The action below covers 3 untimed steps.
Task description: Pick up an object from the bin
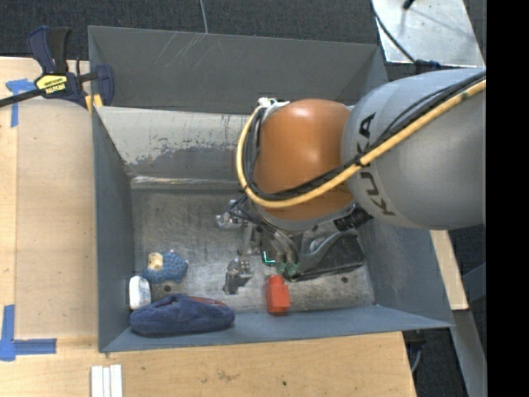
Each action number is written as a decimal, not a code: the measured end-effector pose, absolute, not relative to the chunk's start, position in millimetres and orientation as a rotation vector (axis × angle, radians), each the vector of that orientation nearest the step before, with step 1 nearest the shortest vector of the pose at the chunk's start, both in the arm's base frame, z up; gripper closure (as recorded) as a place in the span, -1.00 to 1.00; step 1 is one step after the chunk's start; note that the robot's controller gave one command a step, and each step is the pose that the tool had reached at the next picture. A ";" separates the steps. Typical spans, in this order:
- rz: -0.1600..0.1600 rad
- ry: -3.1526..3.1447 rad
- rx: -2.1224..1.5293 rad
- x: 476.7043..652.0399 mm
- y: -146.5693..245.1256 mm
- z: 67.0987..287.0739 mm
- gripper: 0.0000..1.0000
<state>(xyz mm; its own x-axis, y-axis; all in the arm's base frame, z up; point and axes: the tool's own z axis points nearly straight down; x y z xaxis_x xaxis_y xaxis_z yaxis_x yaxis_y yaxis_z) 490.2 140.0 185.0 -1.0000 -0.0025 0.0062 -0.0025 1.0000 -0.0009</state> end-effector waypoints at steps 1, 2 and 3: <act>0.008 -3.143 0.171 503.0 228.3 79.4 -1.00; 0.003 -3.142 0.156 502.4 227.3 80.7 1.00; -0.005 -3.145 0.223 512.2 223.9 207.5 1.00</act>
Offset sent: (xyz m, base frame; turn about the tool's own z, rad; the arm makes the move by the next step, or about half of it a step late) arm 0.0093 0.0892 -0.1062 -0.0991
